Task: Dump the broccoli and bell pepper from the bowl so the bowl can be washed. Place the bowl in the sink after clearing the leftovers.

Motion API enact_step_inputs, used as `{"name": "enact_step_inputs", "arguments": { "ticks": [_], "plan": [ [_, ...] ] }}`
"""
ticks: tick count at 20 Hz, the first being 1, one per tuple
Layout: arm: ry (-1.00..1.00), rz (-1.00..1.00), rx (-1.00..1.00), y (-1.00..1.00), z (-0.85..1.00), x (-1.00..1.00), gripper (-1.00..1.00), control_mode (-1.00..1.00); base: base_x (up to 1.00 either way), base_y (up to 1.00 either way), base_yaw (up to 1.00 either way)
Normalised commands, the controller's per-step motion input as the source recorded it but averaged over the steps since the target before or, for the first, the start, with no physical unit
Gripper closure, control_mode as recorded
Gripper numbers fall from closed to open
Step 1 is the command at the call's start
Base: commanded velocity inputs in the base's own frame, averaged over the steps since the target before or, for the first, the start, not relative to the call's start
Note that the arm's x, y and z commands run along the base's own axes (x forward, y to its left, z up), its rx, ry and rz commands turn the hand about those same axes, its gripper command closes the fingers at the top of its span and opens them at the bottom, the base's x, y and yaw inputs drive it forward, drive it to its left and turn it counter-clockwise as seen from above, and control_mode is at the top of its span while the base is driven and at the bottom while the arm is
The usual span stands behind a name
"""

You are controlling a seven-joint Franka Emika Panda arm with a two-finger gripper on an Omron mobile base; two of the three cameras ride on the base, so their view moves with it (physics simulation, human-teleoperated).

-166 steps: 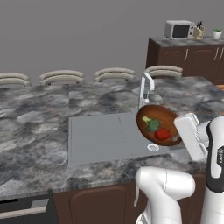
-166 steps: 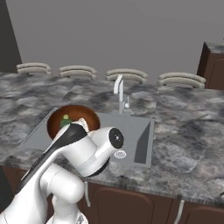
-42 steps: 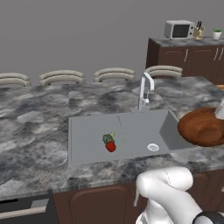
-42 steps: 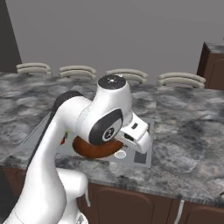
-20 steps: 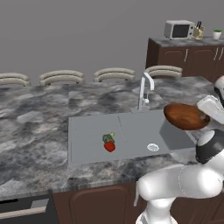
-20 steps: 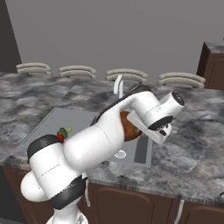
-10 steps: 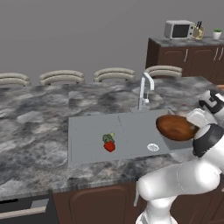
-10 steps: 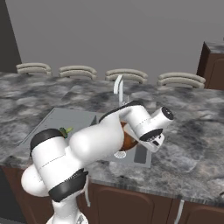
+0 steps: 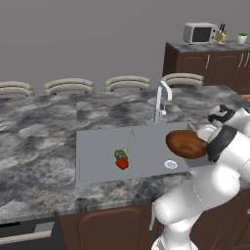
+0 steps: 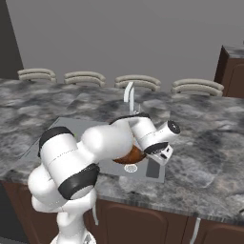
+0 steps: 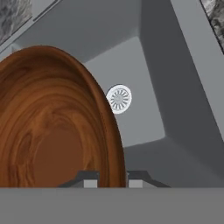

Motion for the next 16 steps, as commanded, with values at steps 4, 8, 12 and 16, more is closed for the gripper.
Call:
{"name": "enact_step_inputs", "arguments": {
  "ticks": [4, 8, 12, 16],
  "plan": [
    [0.00, -0.01, 0.00, 0.02, -0.47, 0.09, 1.00, -1.00, 0.00, 0.00, 0.00],
    [-0.01, -0.01, 0.00, 0.08, -0.39, 0.07, 1.00, -1.00, 0.00, 0.00, 0.00],
    [0.00, -0.01, 0.00, 0.11, -0.32, 0.13, 1.00, -1.00, 0.00, 0.00, 0.00],
    [-0.05, -0.03, 0.00, 0.13, -0.13, 0.37, 1.00, -1.00, 0.00, 0.00, 0.00]
  ]
}}
